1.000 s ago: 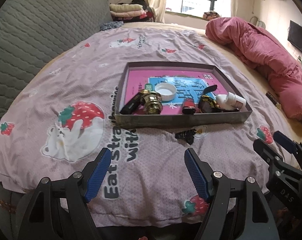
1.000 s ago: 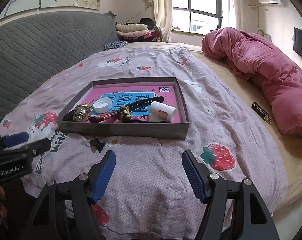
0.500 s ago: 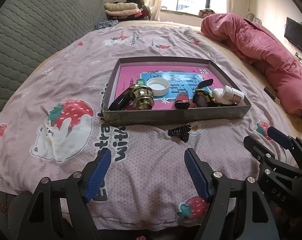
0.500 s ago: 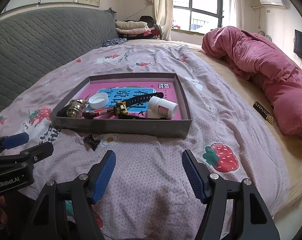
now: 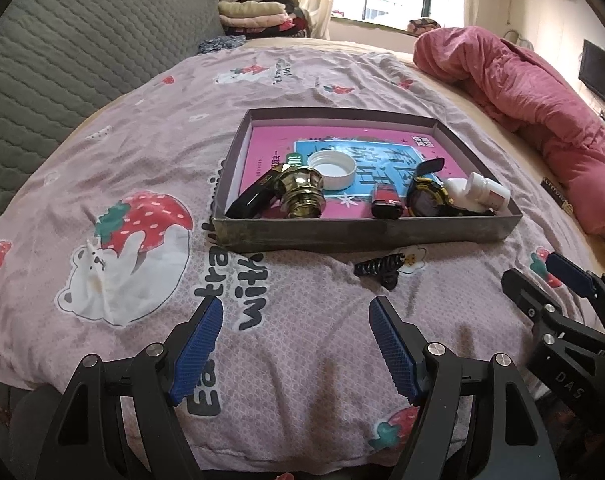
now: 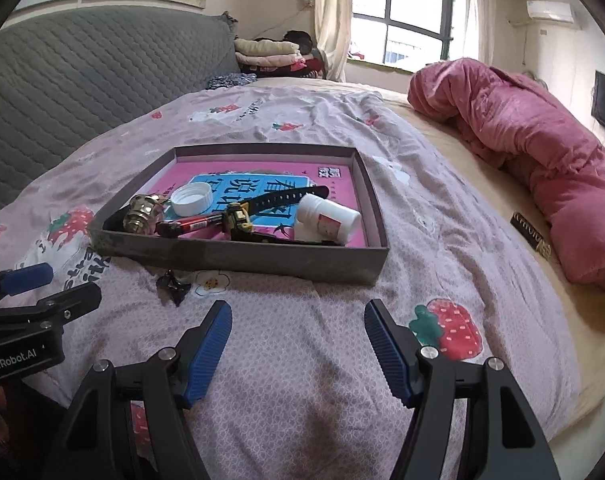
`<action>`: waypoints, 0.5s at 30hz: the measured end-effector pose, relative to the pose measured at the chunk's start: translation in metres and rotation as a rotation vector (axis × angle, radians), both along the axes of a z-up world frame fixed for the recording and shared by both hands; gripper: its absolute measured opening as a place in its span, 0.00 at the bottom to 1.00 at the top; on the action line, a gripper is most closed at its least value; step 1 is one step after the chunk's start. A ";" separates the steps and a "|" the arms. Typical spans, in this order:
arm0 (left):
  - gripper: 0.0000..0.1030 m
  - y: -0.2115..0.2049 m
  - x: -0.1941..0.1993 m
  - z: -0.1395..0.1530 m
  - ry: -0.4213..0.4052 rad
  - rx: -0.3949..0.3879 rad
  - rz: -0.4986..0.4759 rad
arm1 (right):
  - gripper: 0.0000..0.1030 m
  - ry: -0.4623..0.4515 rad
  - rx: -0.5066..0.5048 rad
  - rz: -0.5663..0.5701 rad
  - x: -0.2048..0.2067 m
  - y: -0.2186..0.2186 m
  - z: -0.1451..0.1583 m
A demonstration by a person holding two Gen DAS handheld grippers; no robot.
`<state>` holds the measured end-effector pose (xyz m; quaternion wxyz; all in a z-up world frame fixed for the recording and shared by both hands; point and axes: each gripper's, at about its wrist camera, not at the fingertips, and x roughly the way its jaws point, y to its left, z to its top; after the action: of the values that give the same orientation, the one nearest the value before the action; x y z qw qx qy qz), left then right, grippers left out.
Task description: Organize rigid objects
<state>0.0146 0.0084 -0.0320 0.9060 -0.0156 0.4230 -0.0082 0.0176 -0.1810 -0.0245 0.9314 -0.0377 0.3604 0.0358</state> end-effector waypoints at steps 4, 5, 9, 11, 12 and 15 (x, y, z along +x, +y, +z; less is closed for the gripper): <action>0.75 -0.001 0.000 0.001 -0.002 -0.001 -0.003 | 0.66 0.001 0.022 -0.010 -0.001 -0.004 0.002; 0.75 -0.001 -0.001 0.001 -0.004 -0.003 -0.005 | 0.66 -0.001 0.023 -0.011 -0.001 -0.004 0.002; 0.75 -0.003 -0.003 0.003 -0.011 -0.003 -0.016 | 0.66 0.003 0.033 -0.005 -0.004 -0.004 0.004; 0.75 -0.005 -0.005 0.003 -0.012 0.001 -0.022 | 0.66 0.013 0.035 -0.004 -0.006 -0.002 0.004; 0.75 -0.005 -0.005 0.004 -0.012 0.002 -0.026 | 0.66 0.024 0.049 -0.005 -0.008 -0.002 0.005; 0.75 -0.007 -0.007 0.006 -0.015 0.006 -0.031 | 0.66 0.014 0.061 -0.002 -0.013 -0.001 0.009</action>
<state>0.0076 0.0018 -0.0261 0.9089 -0.0062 0.4165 -0.0209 0.0041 -0.1820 -0.0150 0.9296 -0.0089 0.3655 0.0459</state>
